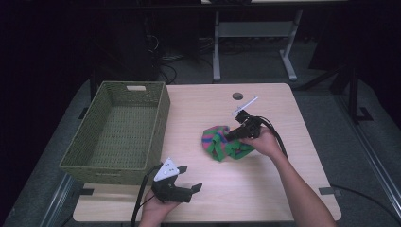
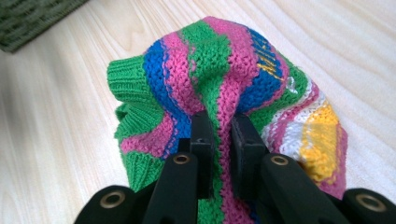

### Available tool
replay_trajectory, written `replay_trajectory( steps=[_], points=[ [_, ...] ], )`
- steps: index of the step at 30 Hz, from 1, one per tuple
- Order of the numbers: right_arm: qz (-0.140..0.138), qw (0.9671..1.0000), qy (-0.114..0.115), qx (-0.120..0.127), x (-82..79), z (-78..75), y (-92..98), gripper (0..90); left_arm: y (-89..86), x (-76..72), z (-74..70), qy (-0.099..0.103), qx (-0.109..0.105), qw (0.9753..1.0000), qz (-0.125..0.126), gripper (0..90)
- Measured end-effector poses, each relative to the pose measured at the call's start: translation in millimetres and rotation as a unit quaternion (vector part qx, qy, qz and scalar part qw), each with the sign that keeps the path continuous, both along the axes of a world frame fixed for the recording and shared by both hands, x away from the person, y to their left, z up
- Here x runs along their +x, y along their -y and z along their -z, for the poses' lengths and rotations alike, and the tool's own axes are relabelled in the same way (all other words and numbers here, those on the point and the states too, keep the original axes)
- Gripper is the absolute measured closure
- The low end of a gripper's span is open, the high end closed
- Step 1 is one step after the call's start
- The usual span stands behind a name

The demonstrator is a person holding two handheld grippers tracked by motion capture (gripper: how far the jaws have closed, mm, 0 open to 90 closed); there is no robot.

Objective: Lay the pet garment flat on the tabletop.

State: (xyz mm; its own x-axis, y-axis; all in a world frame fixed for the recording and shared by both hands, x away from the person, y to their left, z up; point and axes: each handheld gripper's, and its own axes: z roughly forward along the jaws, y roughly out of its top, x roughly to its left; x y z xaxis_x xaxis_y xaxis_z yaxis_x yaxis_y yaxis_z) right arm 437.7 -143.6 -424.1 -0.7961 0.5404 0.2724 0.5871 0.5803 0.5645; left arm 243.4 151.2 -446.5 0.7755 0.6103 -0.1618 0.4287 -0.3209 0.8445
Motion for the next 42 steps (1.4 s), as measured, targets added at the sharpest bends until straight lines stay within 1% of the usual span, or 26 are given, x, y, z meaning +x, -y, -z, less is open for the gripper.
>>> replay_trajectory(
  steps=[4, 8, 12, 15, 17, 18, 20, 21, 23, 24, 26, 28, 32, 34, 36, 39, 40, 42],
  points=[
    [0.004, 0.9999, 0.007, 0.013, -2.4, -6.6, 1.6, 81.0, 0.3, -0.5, -0.3, 0.000, 0.002, 1.0000, 0.001, 15.8],
    [0.008, 0.9997, 0.017, 0.018, -4.1, -13.7, 5.2, 81.0, 0.2, -0.2, 0.1, -0.001, 0.001, 1.0000, 0.001, 15.8],
    [0.019, 0.9992, 0.016, 0.030, -6.5, -20.5, 12.2, 81.0, 0.2, -0.1, 0.1, -0.001, 0.000, 1.0000, 0.000, 15.8],
    [0.024, 0.9991, 0.017, 0.032, -8.8, -25.9, 16.2, 81.0, 0.3, -0.1, 0.1, 0.000, 0.002, 1.0000, 0.002, 15.8],
    [0.027, 0.9987, 0.016, 0.039, -10.4, -30.0, 19.4, 81.0, 0.4, -0.2, -0.1, 0.000, 0.002, 1.0000, 0.002, 15.8],
    [0.031, 0.9983, 0.014, 0.047, -12.1, -33.3, 21.2, 81.0, 0.2, -0.1, -0.1, 0.000, 0.002, 1.0000, 0.002, 15.8],
    [0.033, 0.9979, 0.018, 0.054, -15.3, -39.5, 23.6, 81.0, 0.2, -0.1, 0.1, -0.001, 0.001, 1.0000, 0.002, 15.8],
    [0.035, 0.9978, 0.018, 0.054, -16.3, -41.5, 24.2, 81.0, 0.1, -0.1, 0.0, -0.001, 0.001, 1.0000, 0.002, 15.8],
    [0.035, 0.9975, 0.026, 0.055, -17.8, -45.6, 26.3, 81.0, -0.1, -0.2, -0.1, 0.000, 0.001, 1.0000, 0.002, 15.8],
    [0.040, 0.9973, 0.021, 0.058, -19.3, -48.2, 27.0, 80.9, -0.2, -0.2, -0.3, 0.001, 0.001, 1.0000, 0.002, 15.8],
    [0.042, 0.9970, 0.023, 0.060, -21.5, -51.6, 28.8, 81.0, -0.3, -0.3, -0.3, 0.002, -0.002, 1.0000, 0.002, 15.8],
    [0.040, 0.9968, 0.026, 0.065, -23.7, -54.2, 29.7, 81.0, -0.5, 0.0, 0.0, 0.001, -0.001, 1.0000, 0.002, 15.8],
    [0.034, 0.9966, 0.035, 0.066, -28.9, -59.3, 29.9, 81.0, -0.2, -0.2, -0.3, 0.002, -0.001, 1.0000, 0.003, 15.8],
    [0.030, 0.9965, 0.042, 0.065, -33.4, -63.7, 30.0, 81.0, 0.0, -0.4, -0.2, 0.003, -0.002, 1.0000, 0.003, 15.8],
    [0.026, 0.9962, 0.049, 0.068, -39.1, -69.7, 29.9, 81.0, 0.6, -0.3, 0.5, 0.000, -0.006, 1.0000, 0.003, 15.8],
    [0.024, 0.9952, 0.060, 0.075, -45.1, -76.0, 30.9, 81.0, 0.5, -0.5, 0.3, 0.003, -0.008, 1.0000, 0.003, 15.8],
    [0.018, 0.9948, 0.065, 0.077, -48.3, -78.9, 31.6, 81.0, 0.3, -0.6, 0.0, 0.002, -0.007, 1.0000, 0.003, 15.8],
    [0.015, 0.9942, 0.074, 0.077, -54.2, -83.0, 32.2, 81.0, 0.6, -0.6, 0.3, 0.001, -0.010, 1.0000, 0.001, 15.8]
  ],
)
